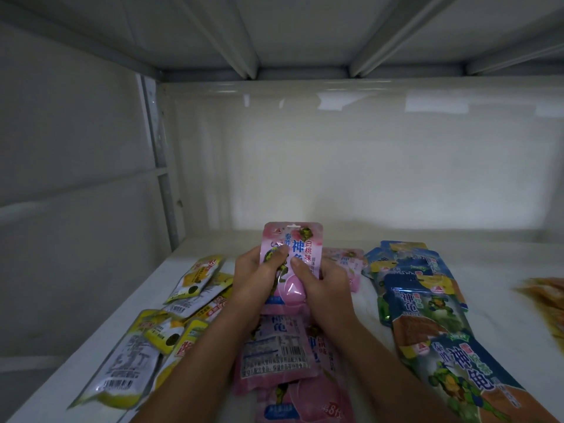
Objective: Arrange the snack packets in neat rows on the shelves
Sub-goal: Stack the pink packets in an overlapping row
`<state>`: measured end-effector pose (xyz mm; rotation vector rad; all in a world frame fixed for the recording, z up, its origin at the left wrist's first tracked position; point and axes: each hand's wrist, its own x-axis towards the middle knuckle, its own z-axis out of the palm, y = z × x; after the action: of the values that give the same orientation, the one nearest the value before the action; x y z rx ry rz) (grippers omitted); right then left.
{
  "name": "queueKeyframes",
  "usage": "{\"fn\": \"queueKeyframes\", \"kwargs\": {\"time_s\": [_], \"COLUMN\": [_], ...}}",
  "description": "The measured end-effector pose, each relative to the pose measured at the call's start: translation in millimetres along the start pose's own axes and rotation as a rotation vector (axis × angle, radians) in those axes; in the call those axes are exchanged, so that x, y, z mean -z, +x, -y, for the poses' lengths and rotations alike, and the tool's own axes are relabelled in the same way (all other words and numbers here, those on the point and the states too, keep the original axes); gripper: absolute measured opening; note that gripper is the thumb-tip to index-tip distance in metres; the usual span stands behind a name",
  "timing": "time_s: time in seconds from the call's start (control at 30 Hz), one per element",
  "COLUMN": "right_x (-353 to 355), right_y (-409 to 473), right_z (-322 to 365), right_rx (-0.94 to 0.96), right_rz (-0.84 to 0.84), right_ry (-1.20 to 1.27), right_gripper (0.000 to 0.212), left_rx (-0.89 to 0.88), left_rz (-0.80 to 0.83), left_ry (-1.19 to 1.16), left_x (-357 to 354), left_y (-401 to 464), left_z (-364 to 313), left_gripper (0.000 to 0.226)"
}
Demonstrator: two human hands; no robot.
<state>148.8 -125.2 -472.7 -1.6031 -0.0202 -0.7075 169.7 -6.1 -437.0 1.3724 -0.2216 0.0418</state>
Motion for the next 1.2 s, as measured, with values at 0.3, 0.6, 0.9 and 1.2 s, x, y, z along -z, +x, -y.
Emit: {"fn": "queueKeyframes", "kwargs": {"time_s": [0.3, 0.6, 0.9, 1.2], "right_x": [0, 3, 2, 2], "right_y": [3, 4, 6, 7], "right_z": [-9, -8, -10, -14], "right_rx": [-0.005, 0.034, 0.064, 0.102], "right_rz": [-0.018, -0.052, -0.099, -0.045], "right_ry": [0.016, 0.015, 0.007, -0.159], "right_gripper": [0.034, 0.03, 0.055, 0.049], "left_rx": [-0.058, -0.076, -0.139, -0.038], "left_rz": [0.023, 0.016, 0.022, 0.003], "left_ry": [-0.009, -0.027, 0.118, 0.033], "left_x": [-2, -3, -3, -3], "left_y": [5, 9, 6, 3], "left_z": [9, 12, 14, 5], "left_gripper": [0.014, 0.016, 0.023, 0.027]}}
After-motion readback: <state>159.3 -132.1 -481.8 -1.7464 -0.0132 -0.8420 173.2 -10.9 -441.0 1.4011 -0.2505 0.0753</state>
